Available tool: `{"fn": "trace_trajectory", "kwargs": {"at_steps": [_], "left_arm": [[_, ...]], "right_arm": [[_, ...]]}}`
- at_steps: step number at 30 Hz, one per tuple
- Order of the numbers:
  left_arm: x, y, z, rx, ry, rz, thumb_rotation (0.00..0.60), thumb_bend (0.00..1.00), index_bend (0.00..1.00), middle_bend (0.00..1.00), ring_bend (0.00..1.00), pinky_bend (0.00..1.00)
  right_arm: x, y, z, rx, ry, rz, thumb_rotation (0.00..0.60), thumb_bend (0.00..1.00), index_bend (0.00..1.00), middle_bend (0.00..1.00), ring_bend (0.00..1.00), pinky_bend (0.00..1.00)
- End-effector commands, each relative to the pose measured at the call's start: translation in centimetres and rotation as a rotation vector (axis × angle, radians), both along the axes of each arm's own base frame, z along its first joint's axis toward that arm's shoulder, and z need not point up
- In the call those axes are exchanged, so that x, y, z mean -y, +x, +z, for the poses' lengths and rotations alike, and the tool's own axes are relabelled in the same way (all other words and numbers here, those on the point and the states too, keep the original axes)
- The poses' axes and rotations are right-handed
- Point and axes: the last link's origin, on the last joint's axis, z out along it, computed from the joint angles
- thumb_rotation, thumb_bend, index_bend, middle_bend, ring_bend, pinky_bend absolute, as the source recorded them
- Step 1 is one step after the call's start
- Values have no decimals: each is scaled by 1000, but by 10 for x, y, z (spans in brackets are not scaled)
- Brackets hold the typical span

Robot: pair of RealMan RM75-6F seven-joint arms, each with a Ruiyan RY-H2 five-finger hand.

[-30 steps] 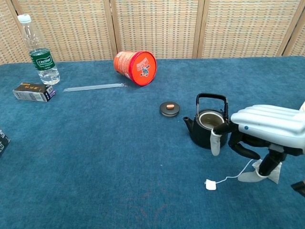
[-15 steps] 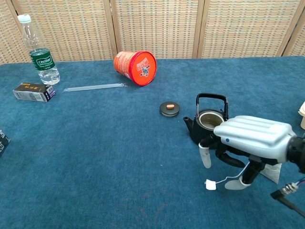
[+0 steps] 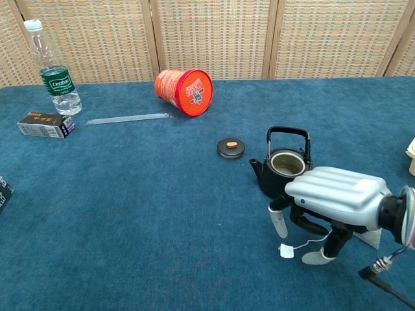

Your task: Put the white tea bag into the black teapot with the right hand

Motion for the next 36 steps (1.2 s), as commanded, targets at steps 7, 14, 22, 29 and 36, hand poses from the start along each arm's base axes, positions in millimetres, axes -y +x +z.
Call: {"fn": "trace_trajectory", "kwargs": {"at_steps": [7, 14, 22, 29, 36], "left_arm": [[1, -2, 0, 4, 1, 3, 600, 515, 0, 0, 0, 0], [1, -4, 0, 7, 4, 9, 600, 515, 0, 0, 0, 0], [2, -9, 0, 10, 4, 19, 600, 515, 0, 0, 0, 0], [2, -10, 0, 12, 4, 22, 600, 515, 0, 0, 0, 0], [2, -12, -1, 13, 3, 27, 600, 515, 0, 0, 0, 0]], "right_arm": [[1, -4, -2, -15, -3, -6, 600, 349, 551, 915, 956, 975], [3, -2, -8, -25, 3, -8, 600, 349, 551, 914, 956, 975], [4, -2, -12, -45, 12, -11, 600, 349, 551, 915, 957, 974], [6, 1, -14, -47, 11, -8, 600, 349, 557, 915, 956, 974], [7, 2, -16, -53, 15, -9, 600, 349, 574, 915, 956, 975]]}}
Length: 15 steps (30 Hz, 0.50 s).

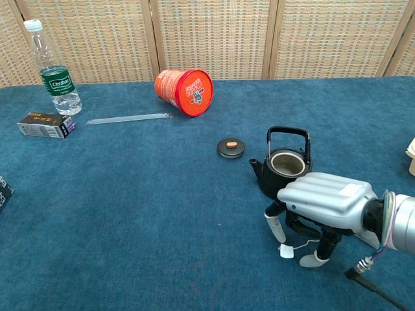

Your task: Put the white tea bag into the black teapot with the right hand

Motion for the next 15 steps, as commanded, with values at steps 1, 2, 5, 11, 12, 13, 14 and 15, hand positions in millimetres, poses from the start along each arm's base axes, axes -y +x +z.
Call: {"fn": "trace_trajectory", "kwargs": {"at_steps": [1, 2, 5, 11, 12, 13, 14, 15], "left_arm": [[0, -1, 0, 0, -1, 2, 600, 515, 0, 0, 0, 0], [0, -1, 0, 0, -1, 2, 600, 515, 0, 0, 0, 0], [0, -1, 0, 0, -1, 2, 600, 515, 0, 0, 0, 0], [0, -3, 0, 0, -1, 6, 600, 515, 0, 0, 0, 0], [0, -3, 0, 0, 0, 7, 600, 514, 0, 0, 0, 0], [0, -3, 0, 0, 0, 6, 600, 514, 0, 0, 0, 0], [0, -3, 0, 0, 0, 6, 600, 514, 0, 0, 0, 0], [0, -3, 0, 0, 1, 6, 600, 514, 0, 0, 0, 0]], "right_arm": [[0, 1, -1, 1, 0, 1, 600, 349, 578, 916, 956, 975], [0, 2, -1, 2, 0, 1, 600, 349, 581, 917, 956, 975], [1, 2, -2, 1, 0, 1, 600, 349, 590, 919, 956, 975], [2, 3, -3, 0, 1, 1, 600, 381, 593, 921, 956, 975], [2, 3, -3, 1, 1, 0, 600, 385, 593, 921, 956, 975], [2, 3, -3, 2, 1, 0, 600, 392, 593, 921, 956, 975], [2, 4, -3, 3, 0, -1, 600, 400, 593, 921, 956, 974], [2, 4, -3, 3, 0, -1, 600, 406, 593, 921, 956, 975]]}}
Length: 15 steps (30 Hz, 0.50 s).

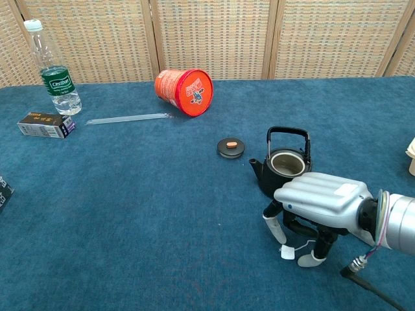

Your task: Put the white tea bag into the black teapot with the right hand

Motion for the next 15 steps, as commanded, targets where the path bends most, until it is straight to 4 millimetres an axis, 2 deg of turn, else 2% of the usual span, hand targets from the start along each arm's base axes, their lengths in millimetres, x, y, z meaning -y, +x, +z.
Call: {"fn": "trace_trajectory", "kwargs": {"at_steps": [1, 8, 15], "left_arm": [[0, 0, 0, 0, 1, 0, 600, 514, 0, 0, 0, 0], [1, -1, 0, 0, 0, 1, 600, 515, 0, 0, 0, 0], [1, -1, -1, -1, -2, 1, 600, 515, 0, 0, 0, 0]], "right_arm": [[0, 1, 0, 2, -1, 0, 600, 414, 593, 921, 956, 975], [1, 1, 1, 6, -1, -3, 600, 486, 593, 921, 957, 975], [1, 1, 1, 9, 0, -5, 600, 518, 593, 921, 957, 975]]}}
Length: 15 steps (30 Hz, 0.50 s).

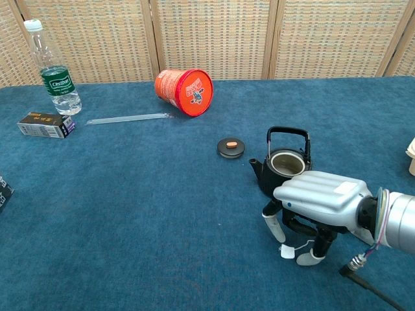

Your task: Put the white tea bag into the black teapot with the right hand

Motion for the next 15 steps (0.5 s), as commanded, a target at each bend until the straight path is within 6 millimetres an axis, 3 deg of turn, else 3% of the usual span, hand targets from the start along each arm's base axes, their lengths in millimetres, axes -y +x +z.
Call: {"fn": "trace_trajectory", "kwargs": {"at_steps": [1, 15], "left_arm": [[0, 0, 0, -1, 0, 1, 600, 515, 0, 0, 0, 0], [0, -1, 0, -1, 0, 3, 600, 514, 0, 0, 0, 0]], "right_arm": [[0, 0, 0, 2, 1, -2, 600, 525, 593, 921, 957, 974], [0, 1, -1, 13, 1, -4, 600, 622, 593, 922, 957, 975]]}}
